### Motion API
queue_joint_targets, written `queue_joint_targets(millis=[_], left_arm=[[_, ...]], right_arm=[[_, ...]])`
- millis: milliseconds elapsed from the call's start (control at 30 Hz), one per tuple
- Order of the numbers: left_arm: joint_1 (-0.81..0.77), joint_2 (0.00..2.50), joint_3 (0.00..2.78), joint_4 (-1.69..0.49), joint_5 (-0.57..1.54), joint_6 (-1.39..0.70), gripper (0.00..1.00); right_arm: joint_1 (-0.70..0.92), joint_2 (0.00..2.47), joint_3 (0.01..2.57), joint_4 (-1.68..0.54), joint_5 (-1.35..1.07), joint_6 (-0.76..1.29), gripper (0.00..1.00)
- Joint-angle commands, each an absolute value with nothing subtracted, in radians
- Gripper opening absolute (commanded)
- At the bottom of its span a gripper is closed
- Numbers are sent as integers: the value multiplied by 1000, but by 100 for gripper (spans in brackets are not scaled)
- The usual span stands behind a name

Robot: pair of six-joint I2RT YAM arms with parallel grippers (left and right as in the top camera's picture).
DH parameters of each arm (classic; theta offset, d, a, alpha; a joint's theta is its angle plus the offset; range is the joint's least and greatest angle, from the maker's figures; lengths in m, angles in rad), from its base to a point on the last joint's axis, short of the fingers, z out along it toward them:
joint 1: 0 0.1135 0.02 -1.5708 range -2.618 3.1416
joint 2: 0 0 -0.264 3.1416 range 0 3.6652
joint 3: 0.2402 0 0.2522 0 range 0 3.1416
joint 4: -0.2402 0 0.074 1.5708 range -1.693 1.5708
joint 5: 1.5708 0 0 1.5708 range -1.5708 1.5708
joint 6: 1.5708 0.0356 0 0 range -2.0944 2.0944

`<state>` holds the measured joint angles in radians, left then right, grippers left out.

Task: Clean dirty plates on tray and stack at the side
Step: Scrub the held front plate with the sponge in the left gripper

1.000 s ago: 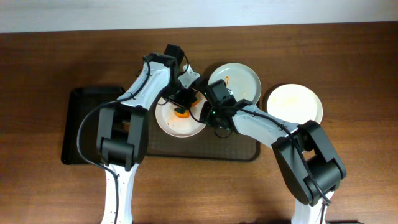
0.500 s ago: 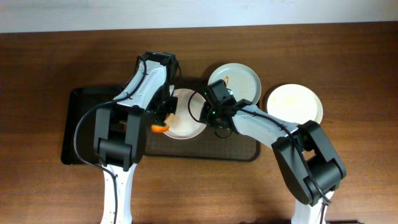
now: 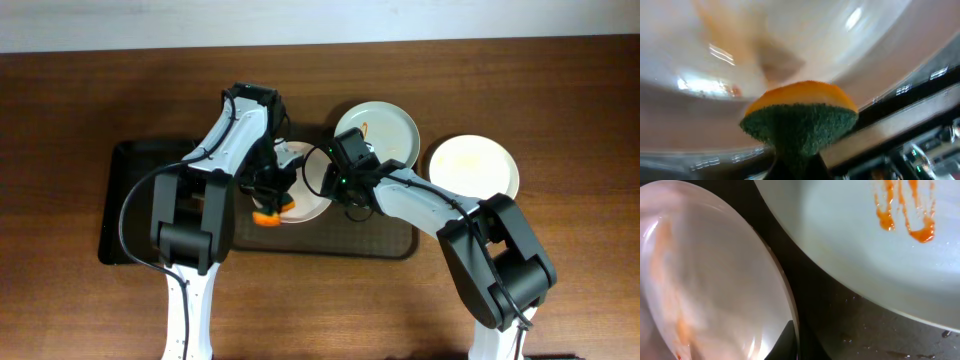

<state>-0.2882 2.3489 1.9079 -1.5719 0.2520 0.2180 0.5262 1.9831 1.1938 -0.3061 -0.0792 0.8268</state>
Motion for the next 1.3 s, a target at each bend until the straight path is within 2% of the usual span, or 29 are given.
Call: queue_joint_targets(millis=[0,367,533,700,833,967,1100,1267], left_arm=[[-281,2362,1901,-1617,150,169,0],[-291,2370,1815,-1542,171,174,0],[-283,2370,1794,-1433,156,126,0],[-278,2370,1794,-1454,-107,-32,0],[-281,2369,1800,-1401,-196,-34,0],[-286,2369,1887,-1417,-135,-33,0],[-278,2369,2077,-1437,24,-33,0],[-282,2370,2127,-1315,176,-34,0]], right_arm=[[525,2006,1177,-317,-52,823,4],[525,2006,1177,-317,-56,824,4],[525,2006,1177,-318,-56,823,4],[525,2006,1177,-317,-59,823,4],[525,2006,1177,-317,-59,823,4],[525,2006,1177,-317,-59,823,4],[525,2006,1177,-317,-60,819,4],[525,2006,1177,-317,-60,819,4]])
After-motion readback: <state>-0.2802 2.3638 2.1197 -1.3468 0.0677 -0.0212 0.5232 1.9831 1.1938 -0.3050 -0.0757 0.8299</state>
